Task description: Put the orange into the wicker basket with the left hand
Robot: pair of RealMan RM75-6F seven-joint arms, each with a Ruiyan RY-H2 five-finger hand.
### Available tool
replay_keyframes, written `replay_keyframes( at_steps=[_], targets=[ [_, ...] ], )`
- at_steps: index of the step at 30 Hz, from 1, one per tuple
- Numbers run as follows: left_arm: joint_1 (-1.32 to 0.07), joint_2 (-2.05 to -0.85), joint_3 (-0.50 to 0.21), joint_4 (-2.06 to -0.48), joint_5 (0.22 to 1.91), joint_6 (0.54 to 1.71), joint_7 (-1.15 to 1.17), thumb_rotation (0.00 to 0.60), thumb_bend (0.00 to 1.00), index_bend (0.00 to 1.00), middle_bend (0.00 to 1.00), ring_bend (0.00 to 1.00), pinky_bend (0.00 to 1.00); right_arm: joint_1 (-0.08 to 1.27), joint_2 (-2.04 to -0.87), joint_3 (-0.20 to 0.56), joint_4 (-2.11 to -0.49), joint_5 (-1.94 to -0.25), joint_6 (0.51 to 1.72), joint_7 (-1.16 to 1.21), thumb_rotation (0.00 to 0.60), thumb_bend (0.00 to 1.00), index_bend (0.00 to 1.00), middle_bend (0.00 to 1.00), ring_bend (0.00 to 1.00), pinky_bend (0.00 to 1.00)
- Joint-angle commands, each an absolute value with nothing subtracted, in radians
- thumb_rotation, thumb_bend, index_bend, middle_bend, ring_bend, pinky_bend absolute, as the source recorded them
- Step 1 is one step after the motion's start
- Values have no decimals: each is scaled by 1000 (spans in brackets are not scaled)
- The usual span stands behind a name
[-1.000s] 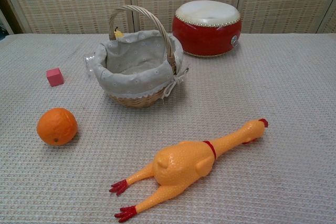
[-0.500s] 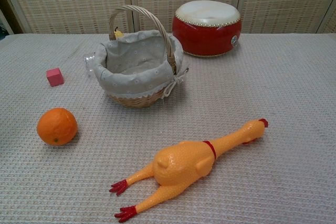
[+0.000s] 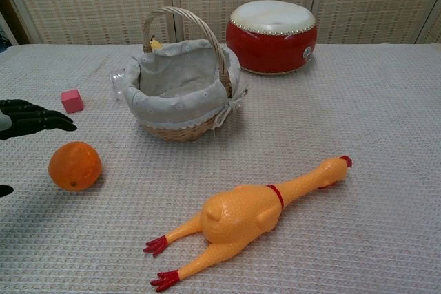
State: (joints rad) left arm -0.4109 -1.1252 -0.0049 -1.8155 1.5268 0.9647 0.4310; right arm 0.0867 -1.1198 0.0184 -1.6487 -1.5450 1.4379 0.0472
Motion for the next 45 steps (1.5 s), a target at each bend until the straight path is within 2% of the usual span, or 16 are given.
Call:
replay_keyframes(
  at_steps=[1, 12, 20, 23, 26, 28, 29, 30, 33, 36, 45],
  targets=[
    [-445, -1155, -20, -1804, 1479, 924, 468, 600, 328, 0, 0, 0, 41, 88, -1119, 18, -1652, -1545, 1436, 49, 600, 35, 0, 0, 0, 0],
    [-509, -1238, -35, -1714, 1339, 858, 511, 600, 329, 0, 0, 0, 45, 90, -1116, 24, -1656, -1531, 1430, 57, 600, 35, 0, 0, 0, 0],
    [-528, -1293, -14, -1669, 1294, 851, 510, 600, 331, 0, 0, 0, 55, 91, -1116, 26, -1658, -1524, 1427, 61, 600, 35, 0, 0, 0, 0],
    [-529, -1306, -7, -1666, 1308, 864, 497, 600, 336, 0, 0, 0, 81, 91, -1115, 28, -1659, -1521, 1426, 60, 600, 35, 0, 0, 0, 0],
    [-528, -1313, -5, -1662, 1316, 876, 492, 600, 372, 15, 2, 15, 151, 91, -1116, 29, -1660, -1521, 1426, 59, 600, 34, 0, 0, 0, 0],
    [-523, -1329, -7, -1656, 1326, 905, 482, 600, 432, 125, 86, 113, 297, 91, -1117, 28, -1661, -1521, 1426, 58, 600, 35, 0, 0, 0, 0],
    [-516, -1341, -8, -1649, 1332, 925, 479, 600, 487, 254, 204, 237, 436, 91, -1117, 27, -1662, -1521, 1426, 56, 600, 35, 0, 0, 0, 0],
    [-508, -1355, -9, -1639, 1341, 952, 476, 600, 543, 414, 378, 394, 583, 90, -1118, 26, -1663, -1522, 1427, 55, 600, 34, 0, 0, 0, 0],
    [-490, -1377, -8, -1619, 1369, 1006, 457, 600, 621, 623, 617, 602, 753, 88, -1118, 25, -1664, -1525, 1430, 54, 600, 35, 0, 0, 0, 0],
    [-474, -1383, -10, -1607, 1394, 1057, 426, 600, 643, 700, 695, 673, 819, 86, -1117, 24, -1663, -1528, 1435, 56, 600, 34, 0, 0, 0, 0],
    [-442, -1279, -33, -1687, 1419, 1162, 400, 600, 654, 714, 710, 686, 826, 83, -1114, 23, -1660, -1534, 1442, 63, 600, 34, 0, 0, 0, 0]
  ],
)
